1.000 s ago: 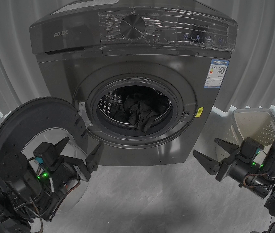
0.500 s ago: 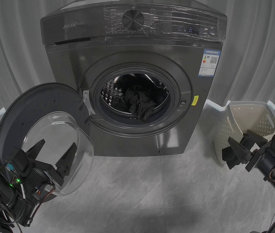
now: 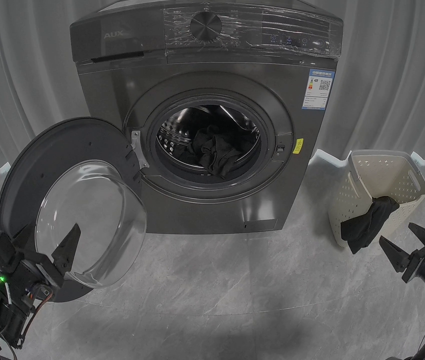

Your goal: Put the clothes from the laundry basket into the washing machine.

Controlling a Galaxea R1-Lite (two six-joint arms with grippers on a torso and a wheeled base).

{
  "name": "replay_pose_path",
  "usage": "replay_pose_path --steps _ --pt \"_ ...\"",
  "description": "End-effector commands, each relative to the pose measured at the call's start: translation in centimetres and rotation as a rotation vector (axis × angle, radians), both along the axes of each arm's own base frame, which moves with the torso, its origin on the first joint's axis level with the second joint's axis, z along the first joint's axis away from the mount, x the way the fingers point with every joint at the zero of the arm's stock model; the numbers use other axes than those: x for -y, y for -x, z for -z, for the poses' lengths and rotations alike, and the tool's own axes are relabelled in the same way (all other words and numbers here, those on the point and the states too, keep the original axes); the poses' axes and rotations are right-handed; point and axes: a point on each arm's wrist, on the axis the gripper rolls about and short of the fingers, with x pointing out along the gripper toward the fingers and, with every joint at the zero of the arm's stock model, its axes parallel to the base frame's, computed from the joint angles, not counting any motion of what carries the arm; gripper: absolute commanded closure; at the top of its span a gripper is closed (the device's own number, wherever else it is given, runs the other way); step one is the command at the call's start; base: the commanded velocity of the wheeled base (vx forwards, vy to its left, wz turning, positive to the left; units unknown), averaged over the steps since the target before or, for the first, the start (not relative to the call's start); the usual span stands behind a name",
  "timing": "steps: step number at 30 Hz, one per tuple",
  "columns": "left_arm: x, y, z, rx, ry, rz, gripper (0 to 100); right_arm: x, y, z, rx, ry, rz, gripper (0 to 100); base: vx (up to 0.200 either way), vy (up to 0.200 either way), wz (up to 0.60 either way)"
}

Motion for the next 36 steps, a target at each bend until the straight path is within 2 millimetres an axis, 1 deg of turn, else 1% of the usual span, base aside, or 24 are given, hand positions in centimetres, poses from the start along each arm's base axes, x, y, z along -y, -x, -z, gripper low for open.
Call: replay_pose_path --steps 1,2,4,5,7,12,14,15,18,21,22,23,24,25,26,27,28,29,31,36 --pt "-2.3 3.8 -0.4 0.037 0.018 -0.006 0 1.6 3.6 -0.5 0.081 -0.001 0.086 0 0.0 0.0 0.0" --pt "-3.1 5.0 0.0 0.022 0.019 -0.004 0 2.0 4.8 -0.3 0.091 0.017 0.11 0 0.0 0.0 0.0" --pt "-3.7 6.0 0.3 0.017 0.017 -0.002 0 2.2 6.0 0.0 0.091 0.034 0.113 0 0.0 0.0 0.0" --pt "-3.8 6.2 0.5 0.013 0.014 -0.006 0 2.3 6.3 0.2 0.088 0.037 0.116 0 0.0 0.0 0.0" --pt "-4.3 6.9 1.1 -0.02 -0.01 -0.015 0 2.5 7.6 0.8 0.09 0.04 0.13 0 0.0 0.0 0.0" --pt "-5.2 8.0 1.8 -0.025 0.018 -0.067 0 2.9 10.0 1.7 0.138 0.034 0.154 0 0.0 -0.2 0.0" --pt "-5.2 8.1 1.8 -0.025 0.024 -0.075 0 2.9 10.3 1.8 0.145 0.032 0.157 0 0.0 -0.1 0.0" --pt "-5.6 8.6 2.3 -0.039 0.027 -0.107 0 3.0 11.2 2.3 0.171 0.03 0.162 0 0.0 0.0 0.0" --pt "-6.0 9.4 2.9 -0.046 0.026 -0.127 0 3.1 12.0 2.8 0.195 0.024 0.164 0 0.0 0.0 0.0" --pt "-6.3 10.4 3.5 -0.026 0.038 -0.088 0 3.1 12.6 3.4 0.208 0.022 0.174 0 0.0 0.0 0.0" --pt "-6.3 10.5 3.5 -0.025 0.038 -0.085 0 3.1 12.7 3.5 0.21 0.022 0.174 0 0.0 0.0 0.0" --pt "-6.5 11.2 4.2 -0.027 0.036 -0.047 0 3.1 13.0 3.9 0.207 0.024 0.186 0 0.0 0.0 0.0" --pt "-6.5 11.4 4.4 -0.025 0.037 -0.042 0 3.1 13.1 4.0 0.207 0.024 0.189 0 0.0 0.0 0.0" --pt "-6.6 12.4 5.3 -0.013 0.032 -0.014 0 3.1 13.5 4.7 0.19 0.025 0.201 0 0.0 0.0 0.0" --pt "-6.6 12.4 5.3 -0.01 0.033 -0.013 0 3.1 13.5 4.8 0.187 0.026 0.204 0 0.0 0.0 0.0" --pt "-6.5 13.2 6.1 -0.001 0.024 0.029 0 3.0 13.8 5.5 0.176 0.034 0.222 0 0.0 0.0 0.0" --pt "-6.5 13.2 6.1 -0.001 0.024 0.029 0 3.0 13.8 5.5 0.176 0.034 0.222 0 0.0 0.0 0.0" --pt "-6.5 13.1 6.4 -0.041 0.03 0.042 0 2.9 13.9 5.6 0.162 0.028 0.199 0 0.0 0.0 0.0" --pt "-6.5 13.1 6.3 -0.034 0.033 0.025 0 2.9 13.9 5.5 0.17 0.026 0.204 0 0.0 0.0 0.0" --pt "-6.5 13.1 6.3 -0.035 0.02 -0.03 0 3.1 13.9 5.7 0.152 0.016 0.285 0 0.0 0.0 0.0"
